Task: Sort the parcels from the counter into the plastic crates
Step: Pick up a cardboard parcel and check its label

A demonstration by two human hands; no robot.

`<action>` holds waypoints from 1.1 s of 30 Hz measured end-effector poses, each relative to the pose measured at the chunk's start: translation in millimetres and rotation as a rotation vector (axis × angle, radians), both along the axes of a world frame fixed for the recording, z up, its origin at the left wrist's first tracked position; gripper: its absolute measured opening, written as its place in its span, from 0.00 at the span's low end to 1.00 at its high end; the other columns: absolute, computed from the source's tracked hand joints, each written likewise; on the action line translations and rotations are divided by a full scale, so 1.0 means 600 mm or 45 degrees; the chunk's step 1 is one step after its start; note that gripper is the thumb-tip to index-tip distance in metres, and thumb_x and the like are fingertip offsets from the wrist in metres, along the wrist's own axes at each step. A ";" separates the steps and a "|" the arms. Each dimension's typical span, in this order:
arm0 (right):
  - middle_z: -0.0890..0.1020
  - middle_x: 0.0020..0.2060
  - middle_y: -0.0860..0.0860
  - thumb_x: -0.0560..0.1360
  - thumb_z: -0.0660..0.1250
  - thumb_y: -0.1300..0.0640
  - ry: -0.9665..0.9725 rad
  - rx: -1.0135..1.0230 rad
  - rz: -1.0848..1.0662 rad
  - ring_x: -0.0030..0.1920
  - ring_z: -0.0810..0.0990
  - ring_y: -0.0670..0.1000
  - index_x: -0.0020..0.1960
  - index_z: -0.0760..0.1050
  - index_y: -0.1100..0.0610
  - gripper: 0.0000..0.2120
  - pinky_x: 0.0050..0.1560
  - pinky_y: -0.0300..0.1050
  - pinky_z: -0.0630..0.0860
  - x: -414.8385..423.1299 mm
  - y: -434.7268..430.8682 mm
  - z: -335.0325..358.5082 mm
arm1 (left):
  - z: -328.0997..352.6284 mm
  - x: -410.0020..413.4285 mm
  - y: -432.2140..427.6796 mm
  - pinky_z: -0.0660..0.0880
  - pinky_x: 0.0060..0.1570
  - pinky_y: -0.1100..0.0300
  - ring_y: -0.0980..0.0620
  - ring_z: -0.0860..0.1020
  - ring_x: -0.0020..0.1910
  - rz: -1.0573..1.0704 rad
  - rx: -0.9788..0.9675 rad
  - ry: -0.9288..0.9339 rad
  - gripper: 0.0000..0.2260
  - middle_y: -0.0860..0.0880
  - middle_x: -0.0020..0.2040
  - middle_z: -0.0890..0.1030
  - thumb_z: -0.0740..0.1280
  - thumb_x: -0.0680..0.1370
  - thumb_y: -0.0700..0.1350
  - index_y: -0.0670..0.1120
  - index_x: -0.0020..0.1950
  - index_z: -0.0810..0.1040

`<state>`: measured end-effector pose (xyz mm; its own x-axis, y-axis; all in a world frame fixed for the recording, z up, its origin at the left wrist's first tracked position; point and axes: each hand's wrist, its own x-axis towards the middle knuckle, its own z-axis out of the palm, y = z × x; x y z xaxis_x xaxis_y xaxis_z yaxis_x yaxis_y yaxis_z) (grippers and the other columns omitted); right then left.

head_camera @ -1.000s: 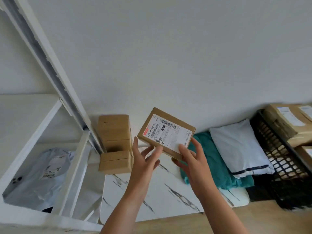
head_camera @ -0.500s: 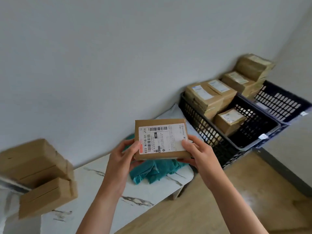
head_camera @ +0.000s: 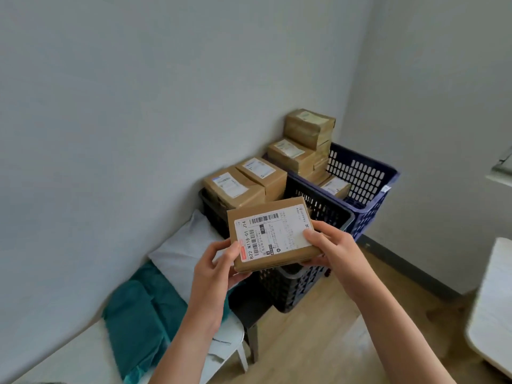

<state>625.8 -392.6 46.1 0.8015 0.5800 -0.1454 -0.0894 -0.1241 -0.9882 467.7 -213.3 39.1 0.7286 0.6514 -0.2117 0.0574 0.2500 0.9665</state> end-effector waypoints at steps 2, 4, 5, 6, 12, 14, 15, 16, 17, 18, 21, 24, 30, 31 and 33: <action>0.87 0.56 0.52 0.81 0.69 0.48 0.027 -0.010 0.006 0.56 0.86 0.52 0.69 0.79 0.49 0.17 0.54 0.53 0.86 0.041 -0.001 -0.002 | -0.004 0.041 -0.005 0.83 0.54 0.51 0.48 0.87 0.53 -0.020 0.039 0.002 0.14 0.47 0.52 0.89 0.70 0.80 0.50 0.44 0.62 0.78; 0.87 0.57 0.52 0.82 0.67 0.50 0.087 -0.014 -0.017 0.58 0.86 0.52 0.67 0.80 0.50 0.15 0.55 0.53 0.85 0.084 0.010 -0.010 | -0.010 0.079 -0.002 0.84 0.50 0.55 0.50 0.87 0.52 -0.056 0.123 0.011 0.20 0.49 0.52 0.89 0.72 0.76 0.55 0.51 0.65 0.75; 0.86 0.57 0.53 0.83 0.66 0.50 0.128 -0.019 -0.037 0.58 0.85 0.53 0.66 0.80 0.50 0.13 0.56 0.53 0.85 0.106 0.018 -0.018 | -0.013 0.096 0.000 0.84 0.48 0.58 0.52 0.87 0.51 -0.079 0.173 0.017 0.22 0.52 0.51 0.88 0.73 0.75 0.56 0.55 0.66 0.72; 0.86 0.57 0.55 0.84 0.66 0.49 0.180 -0.019 -0.056 0.58 0.86 0.54 0.65 0.80 0.51 0.13 0.57 0.55 0.85 0.129 0.028 -0.029 | -0.018 0.114 0.003 0.84 0.46 0.60 0.54 0.87 0.51 -0.102 0.225 0.026 0.24 0.55 0.50 0.88 0.74 0.75 0.55 0.58 0.67 0.69; 0.84 0.60 0.63 0.84 0.66 0.48 0.642 -0.082 -0.089 0.60 0.85 0.64 0.67 0.77 0.59 0.18 0.59 0.59 0.84 0.249 0.111 -0.106 | -0.059 0.208 0.034 0.83 0.53 0.58 0.58 0.84 0.54 -0.210 0.586 0.358 0.34 0.57 0.61 0.83 0.66 0.75 0.72 0.63 0.75 0.56; 0.84 0.61 0.64 0.82 0.67 0.47 0.802 -0.130 -0.093 0.61 0.84 0.63 0.69 0.76 0.59 0.20 0.55 0.58 0.85 0.276 0.137 -0.134 | -0.071 0.235 0.048 0.81 0.53 0.56 0.53 0.83 0.56 -0.264 0.700 0.573 0.35 0.53 0.62 0.82 0.61 0.77 0.73 0.59 0.77 0.54; 0.84 0.61 0.64 0.82 0.67 0.46 0.867 -0.157 -0.087 0.60 0.85 0.63 0.69 0.76 0.58 0.21 0.52 0.57 0.85 0.285 0.149 -0.147 | -0.076 0.248 0.053 0.81 0.54 0.55 0.50 0.82 0.58 -0.277 0.749 0.652 0.36 0.51 0.63 0.82 0.60 0.78 0.72 0.57 0.79 0.53; 0.85 0.60 0.64 0.82 0.67 0.45 0.913 -0.185 -0.077 0.58 0.86 0.63 0.69 0.76 0.58 0.21 0.50 0.56 0.85 0.293 0.160 -0.161 | -0.081 0.261 0.056 0.80 0.54 0.54 0.48 0.82 0.59 -0.291 0.798 0.713 0.37 0.49 0.65 0.81 0.60 0.78 0.71 0.55 0.80 0.52; 0.85 0.58 0.63 0.83 0.65 0.45 0.951 -0.212 -0.070 0.54 0.87 0.62 0.70 0.76 0.58 0.22 0.47 0.56 0.85 0.300 0.170 -0.175 | -0.087 0.274 0.061 0.79 0.54 0.54 0.48 0.82 0.60 -0.309 0.849 0.758 0.38 0.48 0.66 0.80 0.60 0.79 0.70 0.52 0.81 0.50; 0.85 0.57 0.63 0.83 0.65 0.44 0.980 -0.238 -0.068 0.51 0.88 0.61 0.71 0.77 0.58 0.23 0.45 0.55 0.85 0.306 0.180 -0.191 | -0.093 0.285 0.066 0.78 0.53 0.55 0.48 0.82 0.61 -0.337 0.897 0.804 0.39 0.48 0.67 0.80 0.60 0.80 0.69 0.50 0.82 0.49; 0.83 0.60 0.63 0.81 0.67 0.42 1.142 -0.294 -0.073 0.49 0.88 0.63 0.71 0.76 0.57 0.25 0.46 0.60 0.84 0.314 0.202 -0.231 | -0.106 0.307 0.084 0.76 0.50 0.59 0.49 0.82 0.62 -0.436 1.028 0.925 0.41 0.47 0.68 0.80 0.61 0.82 0.65 0.44 0.84 0.46; 0.82 0.63 0.63 0.78 0.71 0.41 1.303 -0.336 -0.036 0.55 0.87 0.65 0.70 0.76 0.56 0.26 0.52 0.67 0.83 0.319 0.216 -0.254 | -0.118 0.321 0.103 0.77 0.52 0.59 0.48 0.82 0.62 -0.524 1.132 1.056 0.43 0.45 0.68 0.80 0.61 0.83 0.64 0.40 0.85 0.45; 0.81 0.65 0.62 0.77 0.75 0.48 1.373 -0.190 -0.173 0.63 0.82 0.65 0.70 0.74 0.60 0.27 0.52 0.65 0.84 0.303 0.235 -0.289 | -0.141 0.334 0.128 0.77 0.49 0.58 0.49 0.83 0.61 -0.655 1.301 1.262 0.39 0.46 0.67 0.80 0.62 0.85 0.58 0.38 0.85 0.48; 0.81 0.64 0.62 0.77 0.75 0.48 1.380 -0.162 -0.209 0.62 0.82 0.65 0.68 0.75 0.60 0.25 0.52 0.66 0.83 0.300 0.237 -0.292 | -0.143 0.334 0.128 0.77 0.51 0.58 0.49 0.82 0.62 -0.646 1.325 1.276 0.37 0.46 0.67 0.80 0.62 0.85 0.56 0.38 0.84 0.50; 0.84 0.60 0.62 0.78 0.75 0.50 1.359 -0.122 -0.263 0.61 0.83 0.63 0.66 0.75 0.60 0.22 0.57 0.67 0.82 0.296 0.246 -0.293 | -0.146 0.331 0.125 0.76 0.51 0.60 0.50 0.81 0.62 -0.606 1.343 1.276 0.31 0.47 0.68 0.79 0.61 0.86 0.54 0.40 0.82 0.57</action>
<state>803.1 -245.2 -130.0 0.3160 0.3978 -0.8613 -0.9231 -0.0809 -0.3760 666.5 -138.3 -48.4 0.7508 0.5703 -0.3333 0.6477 -0.7345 0.2023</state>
